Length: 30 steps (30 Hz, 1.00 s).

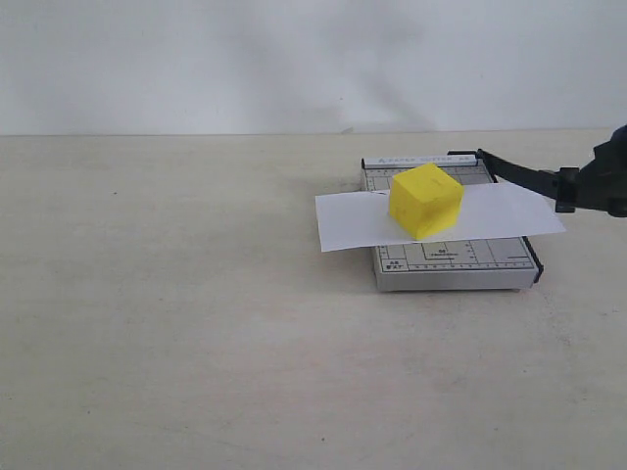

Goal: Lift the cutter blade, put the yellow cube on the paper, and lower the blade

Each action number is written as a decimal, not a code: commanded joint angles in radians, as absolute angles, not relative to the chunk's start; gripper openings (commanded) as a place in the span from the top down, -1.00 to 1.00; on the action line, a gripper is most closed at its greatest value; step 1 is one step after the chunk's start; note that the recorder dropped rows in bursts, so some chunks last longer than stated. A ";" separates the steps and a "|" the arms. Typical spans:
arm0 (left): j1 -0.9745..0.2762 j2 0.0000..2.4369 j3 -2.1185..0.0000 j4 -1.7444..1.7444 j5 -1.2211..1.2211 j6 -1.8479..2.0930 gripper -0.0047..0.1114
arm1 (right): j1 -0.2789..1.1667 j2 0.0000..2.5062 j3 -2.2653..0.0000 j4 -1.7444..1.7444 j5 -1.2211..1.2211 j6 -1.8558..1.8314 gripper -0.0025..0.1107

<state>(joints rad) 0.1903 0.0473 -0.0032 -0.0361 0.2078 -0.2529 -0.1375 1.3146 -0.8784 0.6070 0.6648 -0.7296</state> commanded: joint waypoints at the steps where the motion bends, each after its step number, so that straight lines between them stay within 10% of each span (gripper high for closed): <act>1: 0.188 0.039 0.000 -0.045 0.188 -0.263 0.84 | -0.140 1.349 -0.886 0.604 0.663 -0.735 0.25; 8: 0.188 0.039 0.000 -0.045 0.185 -0.263 0.84 | -0.140 1.349 -0.886 0.582 0.691 -0.735 0.96; 30: 0.188 0.039 0.000 -0.045 0.184 -0.263 0.84 | -0.140 1.430 -0.730 0.590 0.732 -0.716 0.96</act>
